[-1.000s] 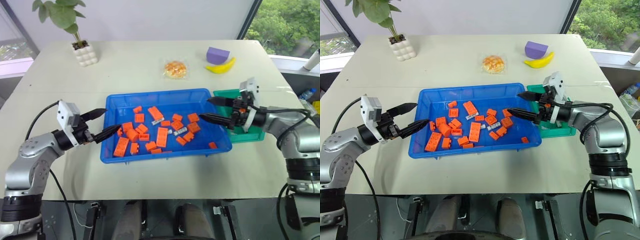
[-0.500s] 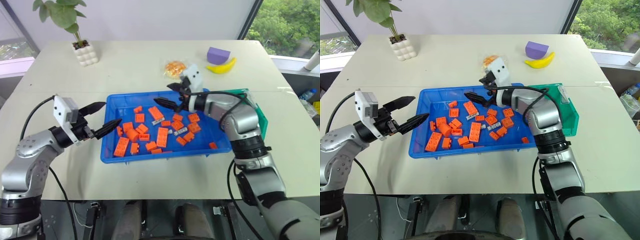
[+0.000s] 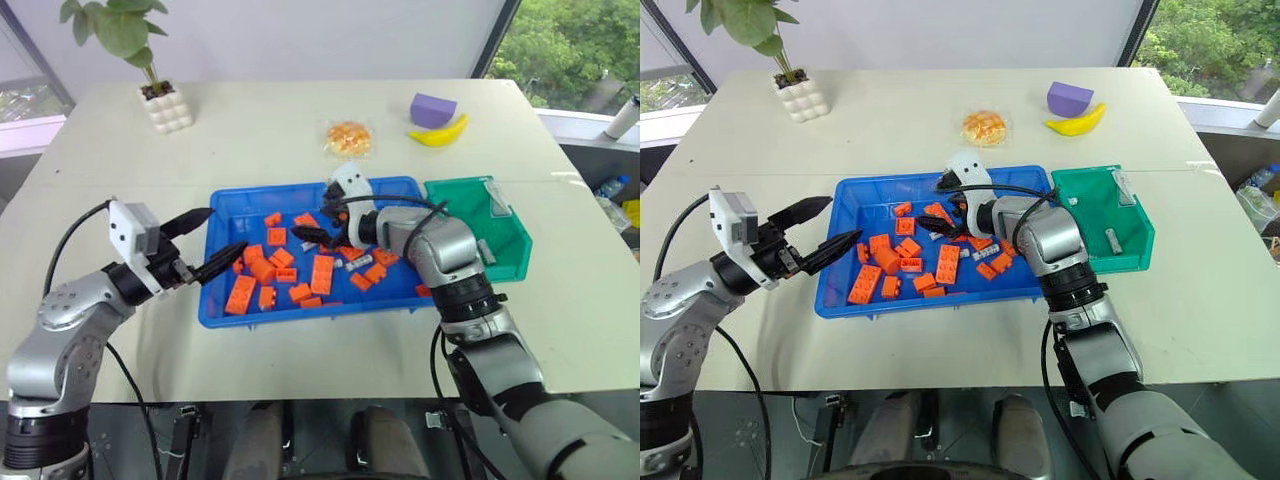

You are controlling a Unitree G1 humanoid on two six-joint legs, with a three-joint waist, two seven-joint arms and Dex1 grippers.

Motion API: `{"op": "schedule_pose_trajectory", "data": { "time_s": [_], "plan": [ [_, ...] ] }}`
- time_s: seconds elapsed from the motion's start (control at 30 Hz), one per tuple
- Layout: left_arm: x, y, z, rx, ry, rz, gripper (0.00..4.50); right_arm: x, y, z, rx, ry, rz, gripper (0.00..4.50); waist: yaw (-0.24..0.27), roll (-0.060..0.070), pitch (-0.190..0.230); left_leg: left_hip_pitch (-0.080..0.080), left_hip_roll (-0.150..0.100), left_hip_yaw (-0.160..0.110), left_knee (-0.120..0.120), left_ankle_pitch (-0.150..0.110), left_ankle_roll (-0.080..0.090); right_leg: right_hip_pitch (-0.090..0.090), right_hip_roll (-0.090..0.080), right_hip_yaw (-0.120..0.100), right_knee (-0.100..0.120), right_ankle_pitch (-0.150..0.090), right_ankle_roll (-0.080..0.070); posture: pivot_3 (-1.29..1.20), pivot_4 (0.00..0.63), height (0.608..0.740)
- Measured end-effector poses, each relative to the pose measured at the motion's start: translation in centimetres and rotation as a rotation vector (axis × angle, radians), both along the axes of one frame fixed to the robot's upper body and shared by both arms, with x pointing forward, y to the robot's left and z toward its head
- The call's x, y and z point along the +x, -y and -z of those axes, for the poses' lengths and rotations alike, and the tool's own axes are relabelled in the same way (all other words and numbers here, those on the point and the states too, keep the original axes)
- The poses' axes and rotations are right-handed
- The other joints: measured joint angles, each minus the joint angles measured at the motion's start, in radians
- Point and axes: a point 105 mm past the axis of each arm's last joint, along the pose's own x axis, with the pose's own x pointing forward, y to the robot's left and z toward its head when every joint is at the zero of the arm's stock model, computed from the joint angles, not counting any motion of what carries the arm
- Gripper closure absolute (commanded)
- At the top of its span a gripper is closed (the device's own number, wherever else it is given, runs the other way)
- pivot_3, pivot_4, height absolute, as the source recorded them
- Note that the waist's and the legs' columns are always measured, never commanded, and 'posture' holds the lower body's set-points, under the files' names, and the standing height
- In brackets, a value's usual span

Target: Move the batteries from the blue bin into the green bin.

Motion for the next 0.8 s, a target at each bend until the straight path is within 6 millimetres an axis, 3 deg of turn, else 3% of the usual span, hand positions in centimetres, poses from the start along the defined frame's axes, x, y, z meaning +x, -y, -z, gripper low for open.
{"op": "schedule_pose_trajectory", "data": {
  "time_s": [0.13, 0.37, 0.47, 0.6, 0.67, 0.8],
  "plan": [
    [0.0, 0.1, 0.3, -0.009, -0.002, -0.01, 0.0, 0.6, -0.2, 1.4, -0.059, -0.001, 0.007, 0.05, -0.001, 0.0, 0.0, 0.0, 0.0, 0.0, 0.0, 0.0, 0.0, 0.0, 0.0, 0.0, 0.0, 0.0, 0.0, 0.0, 0.15, 0.739],
    [-0.3, 0.3, 0.3, -0.016, 0.016, -0.027, 0.0, 1.6, -0.8, 1.1, -0.076, 0.028, 0.007, 0.05, 0.0, 0.0, 0.0, 0.0, 0.0, 0.0, 0.0, 0.0, 0.0, 0.0, 0.0, 0.0, 0.0, 0.0, 0.0, 0.0, 0.15, 0.739],
    [-0.3, 0.2, 0.4, -0.02, 0.021, -0.04, 0.0, 1.7, -0.8, 1.7, -0.08, 0.016, 0.006, 0.71, 0.0, 0.0, 0.0, 0.0, 0.0, 0.0, 0.0, 0.0, 0.0, 0.0, 0.0, 0.0, 0.0, 0.0, 0.0, 0.0, 0.15, 0.739],
    [-0.3, 0.2, 0.5, -0.027, 0.021, -0.049, 0.0, 1.7, -0.7, 1.9, -0.086, 0.009, 0.002, 2.59, -0.001, 0.0, 0.0, 0.0, 0.0, 0.0, 0.0, 0.0, 0.0, 0.0, 0.0, 0.0, 0.0, 0.0, 0.0, 0.0, 0.15, 0.739],
    [-0.3, 0.1, 0.5, -0.028, 0.023, -0.05, 0.0, 1.7, -0.7, 1.9, -0.086, 0.007, -0.002, 3.27, -0.001, 0.0, 0.0, 0.0, 0.0, 0.0, 0.0, 0.0, 0.0, 0.0, 0.0, 0.0, 0.0, 0.0, 0.0, 0.0, 0.15, 0.739],
    [-0.3, 0.1, 0.4, -0.028, 0.035, -0.052, 0.0, 1.7, -0.7, 1.9, -0.089, 0.011, 0.002, 3.27, -0.001, 0.0, 0.0, 0.0, 0.0, 0.0, 0.0, 0.0, 0.0, 0.0, 0.0, 0.0, 0.0, 0.0, 0.0, 0.0, 0.15, 0.739]
  ]
}}
